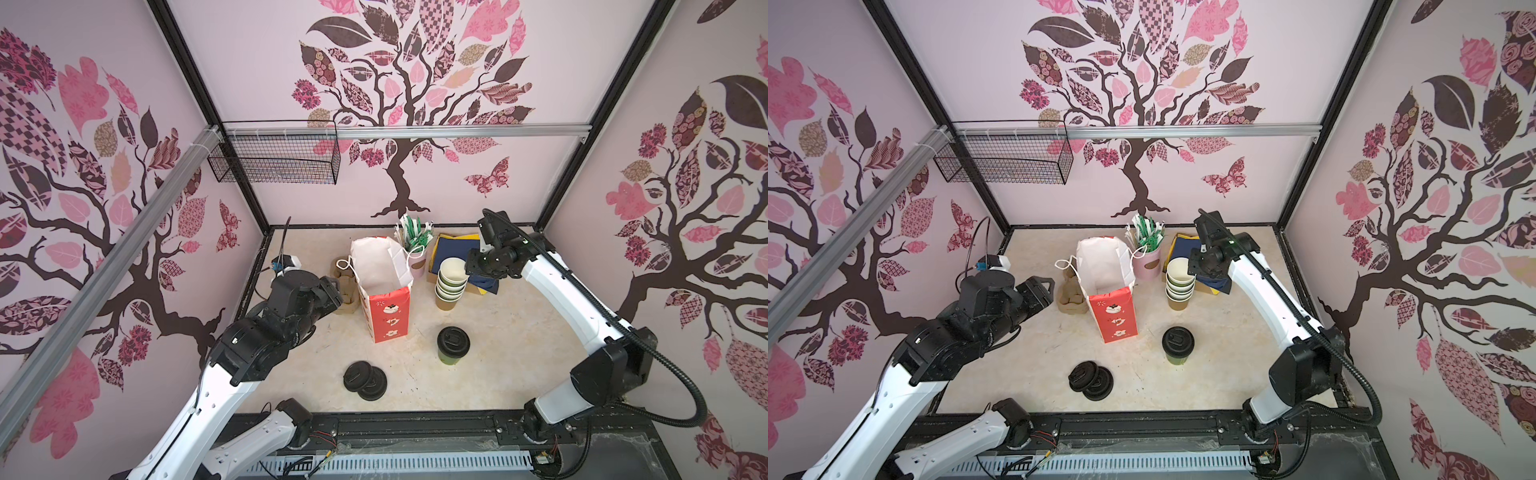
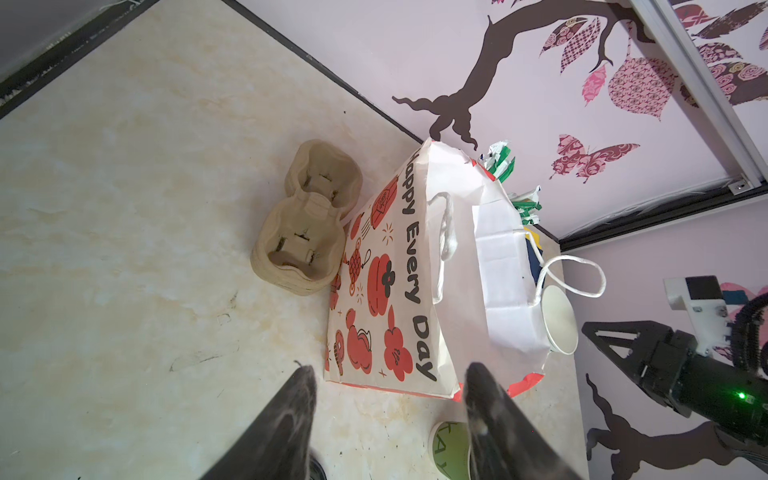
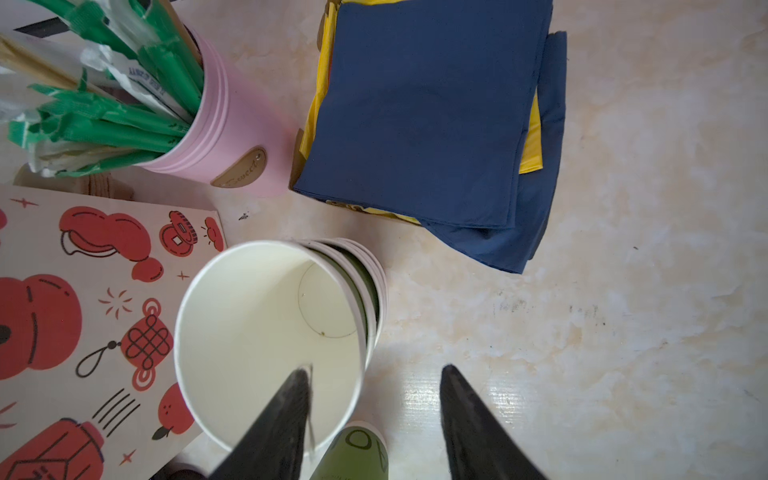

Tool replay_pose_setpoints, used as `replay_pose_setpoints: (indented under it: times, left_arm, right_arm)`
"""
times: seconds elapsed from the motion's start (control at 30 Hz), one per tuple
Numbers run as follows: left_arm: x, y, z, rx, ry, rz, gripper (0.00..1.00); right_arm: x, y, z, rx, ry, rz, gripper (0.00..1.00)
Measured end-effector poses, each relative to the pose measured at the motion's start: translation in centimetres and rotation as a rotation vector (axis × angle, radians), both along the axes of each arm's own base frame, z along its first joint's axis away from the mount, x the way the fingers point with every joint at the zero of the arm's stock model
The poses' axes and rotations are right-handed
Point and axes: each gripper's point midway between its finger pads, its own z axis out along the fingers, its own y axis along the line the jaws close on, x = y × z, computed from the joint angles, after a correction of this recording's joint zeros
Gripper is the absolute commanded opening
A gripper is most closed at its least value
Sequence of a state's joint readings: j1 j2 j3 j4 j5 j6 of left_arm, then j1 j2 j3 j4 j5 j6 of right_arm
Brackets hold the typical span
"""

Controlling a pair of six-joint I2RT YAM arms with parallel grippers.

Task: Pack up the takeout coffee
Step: 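Grasp the top green-striped paper cup from the stack with the right gripper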

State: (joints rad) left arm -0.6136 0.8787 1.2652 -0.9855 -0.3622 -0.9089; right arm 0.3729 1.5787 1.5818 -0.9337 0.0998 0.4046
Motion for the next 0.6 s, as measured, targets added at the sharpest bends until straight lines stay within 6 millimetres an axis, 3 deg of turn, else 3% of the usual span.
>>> replay_pose_setpoints:
  times: [0.3,0.6]
  left_arm:
    - [0.0,0.0,-0.1,-0.011,0.002,0.006,0.60]
    - [0.0,0.1,0.1,-0.026,-0.001,0.018,0.60]
  right_arm:
    - [1.3,1.1,-1.2,-0.067,0.013,0.021,0.37]
    - [1.4,0.8,-1.8,-0.086,0.027,0.001,0.26]
